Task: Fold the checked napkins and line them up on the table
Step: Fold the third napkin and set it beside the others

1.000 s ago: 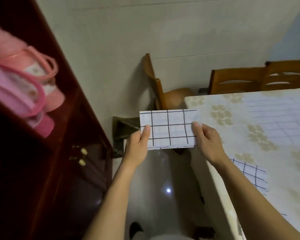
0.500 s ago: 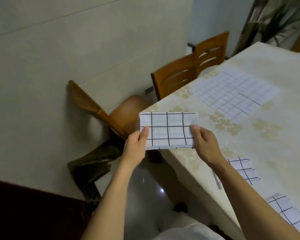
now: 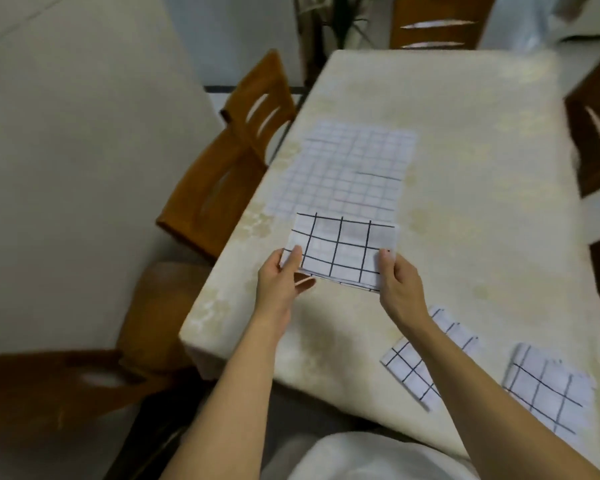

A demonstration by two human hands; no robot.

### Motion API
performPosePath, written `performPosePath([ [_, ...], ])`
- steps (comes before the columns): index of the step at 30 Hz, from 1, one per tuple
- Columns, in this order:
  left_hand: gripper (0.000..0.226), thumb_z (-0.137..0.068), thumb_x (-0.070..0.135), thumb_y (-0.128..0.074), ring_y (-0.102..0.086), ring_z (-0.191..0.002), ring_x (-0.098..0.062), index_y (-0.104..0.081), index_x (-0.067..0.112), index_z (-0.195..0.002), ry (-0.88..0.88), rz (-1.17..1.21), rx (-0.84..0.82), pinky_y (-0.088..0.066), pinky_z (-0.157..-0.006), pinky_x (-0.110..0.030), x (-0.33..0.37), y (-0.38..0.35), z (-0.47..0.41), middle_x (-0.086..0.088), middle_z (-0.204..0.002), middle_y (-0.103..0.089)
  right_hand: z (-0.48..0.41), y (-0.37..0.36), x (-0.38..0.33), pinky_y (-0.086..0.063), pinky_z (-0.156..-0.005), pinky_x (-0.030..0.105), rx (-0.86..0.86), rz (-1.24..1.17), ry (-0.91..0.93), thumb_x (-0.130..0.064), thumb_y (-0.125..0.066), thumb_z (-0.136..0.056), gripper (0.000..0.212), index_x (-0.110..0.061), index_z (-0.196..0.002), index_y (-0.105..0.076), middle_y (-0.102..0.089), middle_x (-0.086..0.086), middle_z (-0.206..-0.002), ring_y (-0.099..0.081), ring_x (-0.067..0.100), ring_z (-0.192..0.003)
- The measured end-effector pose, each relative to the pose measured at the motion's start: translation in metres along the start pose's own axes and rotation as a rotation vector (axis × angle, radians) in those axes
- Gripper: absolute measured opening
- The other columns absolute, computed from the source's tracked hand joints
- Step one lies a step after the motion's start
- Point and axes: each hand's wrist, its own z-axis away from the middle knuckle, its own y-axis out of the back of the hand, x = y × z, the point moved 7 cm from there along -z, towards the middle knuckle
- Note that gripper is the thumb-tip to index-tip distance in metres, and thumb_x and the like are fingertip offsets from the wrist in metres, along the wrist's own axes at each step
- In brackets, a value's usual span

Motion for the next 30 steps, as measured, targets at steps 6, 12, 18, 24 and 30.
performPosePath([
  [6, 0.023, -0.106, 0.021, -0.058, -0.073, -0.102, -0.027, -0.065, 0.010, -0.125, 0.128, -0.013, -0.158, -0.063, -0.074, -0.038, -0.035, -0.064, -0.062, -0.014, -0.115, -0.074, 0.010, 0.009, 0.042, -0.046, -0.054, 0.031, 0.089, -0.056, -0.280, -0.046, -0.049, -0.103, 0.049, -0.006, -0.075, -0.052, -0.055, -0.002, -0.056, -0.056, 0.020, -0.049],
  [12, 0.018, -0.106, 0.021, -0.057, -0.074, -0.101, -0.025, -0.067, 0.018, -0.120, 0.158, -0.259, -0.328, -0.064, -0.077, -0.040, -0.048, -0.068, -0.104, -0.008, -0.113, -0.075, 0.042, -0.026, 0.057, -0.044, -0.051, 0.011, 0.165, -0.049, -0.464, -0.043, -0.055, -0.102, 0.053, 0.003, -0.077, -0.064, -0.062, -0.008, -0.048, -0.058, 0.008, -0.044],
  [18, 0.016, -0.104, 0.016, -0.060, -0.073, -0.099, -0.024, -0.064, 0.019, -0.119, 0.181, -0.435, -0.433, -0.064, -0.081, -0.047, -0.075, -0.047, -0.130, -0.005, -0.109, -0.073, 0.069, -0.070, 0.090, -0.052, -0.053, 0.029, 0.264, -0.098, -0.633, -0.044, -0.060, -0.098, 0.049, -0.002, -0.073, -0.062, -0.068, 0.007, -0.058, -0.063, 0.019, -0.049],
  [24, 0.005, -0.097, 0.018, -0.067, -0.073, -0.096, -0.032, -0.068, 0.024, -0.099, 0.212, -0.612, -0.458, -0.061, -0.084, -0.058, -0.108, -0.025, -0.146, -0.009, -0.101, -0.075, 0.096, -0.097, 0.113, -0.054, -0.052, 0.027, 0.254, -0.063, -0.796, -0.040, -0.059, -0.099, 0.044, -0.002, -0.078, -0.062, -0.069, 0.007, -0.058, -0.064, 0.016, -0.048],
  [30, 0.009, -0.103, 0.019, -0.059, -0.059, -0.076, -0.014, -0.067, 0.016, -0.102, -0.038, -0.966, -0.523, -0.046, -0.056, -0.020, -0.099, -0.024, -0.143, -0.001, -0.095, -0.065, 0.107, -0.108, 0.124, -0.060, -0.055, 0.032, 0.216, -0.029, -0.885, -0.033, -0.059, -0.100, 0.036, 0.002, -0.091, -0.063, -0.073, 0.010, -0.068, -0.069, 0.022, -0.055],
])
